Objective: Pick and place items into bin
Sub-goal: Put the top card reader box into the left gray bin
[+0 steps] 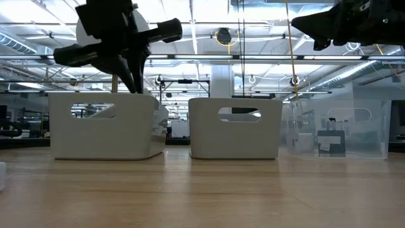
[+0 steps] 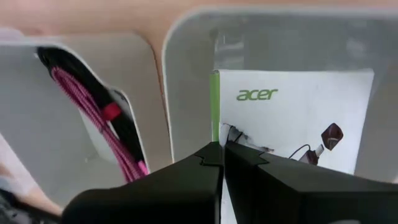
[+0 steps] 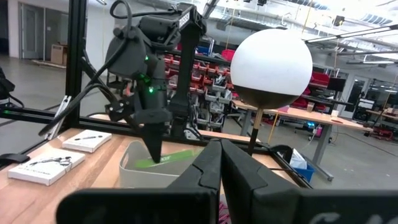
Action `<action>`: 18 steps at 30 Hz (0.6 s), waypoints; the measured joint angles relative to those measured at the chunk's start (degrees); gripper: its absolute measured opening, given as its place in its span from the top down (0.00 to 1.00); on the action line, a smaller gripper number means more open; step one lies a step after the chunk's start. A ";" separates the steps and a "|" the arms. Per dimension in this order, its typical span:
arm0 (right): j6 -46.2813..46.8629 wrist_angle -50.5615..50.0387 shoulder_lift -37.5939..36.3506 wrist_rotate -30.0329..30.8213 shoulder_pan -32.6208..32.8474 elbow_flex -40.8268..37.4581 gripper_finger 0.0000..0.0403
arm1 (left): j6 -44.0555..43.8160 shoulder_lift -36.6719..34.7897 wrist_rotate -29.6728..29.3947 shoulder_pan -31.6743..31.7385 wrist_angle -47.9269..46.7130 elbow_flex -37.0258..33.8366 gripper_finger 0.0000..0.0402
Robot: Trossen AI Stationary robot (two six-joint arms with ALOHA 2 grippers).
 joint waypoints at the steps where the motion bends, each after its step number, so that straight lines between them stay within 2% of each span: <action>1: 0.00 0.00 0.00 0.00 0.00 0.00 0.99 | -0.57 0.00 0.82 -0.15 0.16 0.00 0.99; 11: 0.17 0.02 0.00 0.00 0.00 0.00 0.99 | -0.54 0.20 3.87 -0.16 0.48 0.00 0.99; 18: 0.11 -0.05 0.02 0.01 0.00 0.00 0.99 | 0.61 3.58 4.19 -0.16 0.68 0.00 0.99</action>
